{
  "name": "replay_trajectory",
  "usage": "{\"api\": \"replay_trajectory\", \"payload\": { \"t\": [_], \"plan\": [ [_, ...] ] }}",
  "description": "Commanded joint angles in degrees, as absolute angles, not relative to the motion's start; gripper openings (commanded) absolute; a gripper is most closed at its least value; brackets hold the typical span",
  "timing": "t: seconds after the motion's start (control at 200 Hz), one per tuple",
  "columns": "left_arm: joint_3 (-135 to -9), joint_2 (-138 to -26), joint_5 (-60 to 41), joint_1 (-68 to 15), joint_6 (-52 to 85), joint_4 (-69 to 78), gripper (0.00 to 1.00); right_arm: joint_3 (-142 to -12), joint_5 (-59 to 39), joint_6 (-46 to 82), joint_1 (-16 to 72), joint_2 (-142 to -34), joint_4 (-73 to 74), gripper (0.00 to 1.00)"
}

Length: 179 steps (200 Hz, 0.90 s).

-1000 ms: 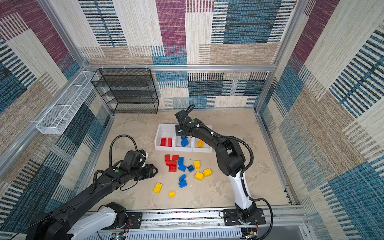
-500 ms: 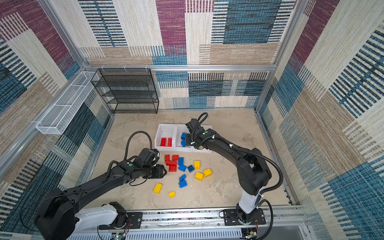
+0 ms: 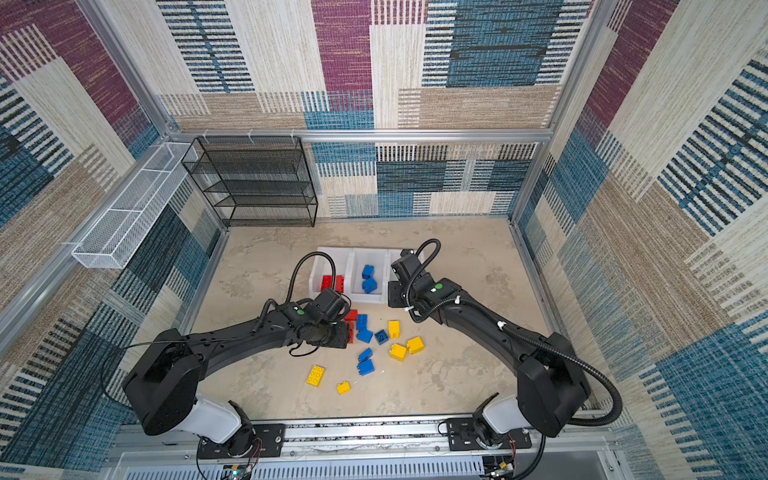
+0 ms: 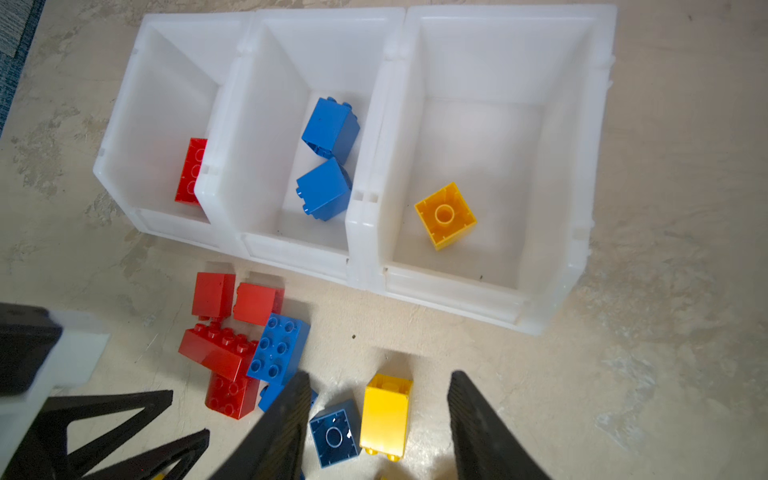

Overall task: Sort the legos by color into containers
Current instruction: 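Raise the right gripper from the bin while the left gripper reaches over red bricks, then lower the left gripper onto the long red brick and grasp it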

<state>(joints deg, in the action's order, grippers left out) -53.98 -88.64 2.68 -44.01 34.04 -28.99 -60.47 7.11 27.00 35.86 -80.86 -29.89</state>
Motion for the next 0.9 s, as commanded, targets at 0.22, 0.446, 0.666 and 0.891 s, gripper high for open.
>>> {"api": "replay_trajectory", "payload": {
  "t": [0.22, 0.446, 0.666, 0.891],
  "plan": [
    [-62.3, -93.9, 8.1, -44.3, 29.0, -34.2, 0.63, -57.4, 7.7, 29.2, 35.4, -78.0, -29.0, 0.58],
    [-66.7, -98.0, 11.5, -44.2, 26.8, -37.7, 0.66, -57.4, 7.7, 29.0, 35.4, -77.8, -29.4, 0.59],
    [-67.6, -100.3, 11.4, -44.0, 27.4, -37.8, 0.66, -57.2, 7.7, 29.3, 35.4, -77.1, -29.7, 0.59],
    [-68.4, -100.9, 11.7, -43.7, 27.2, -37.8, 0.68, -57.0, 7.3, 29.5, 35.4, -76.6, -30.2, 0.6]
  ]
}}
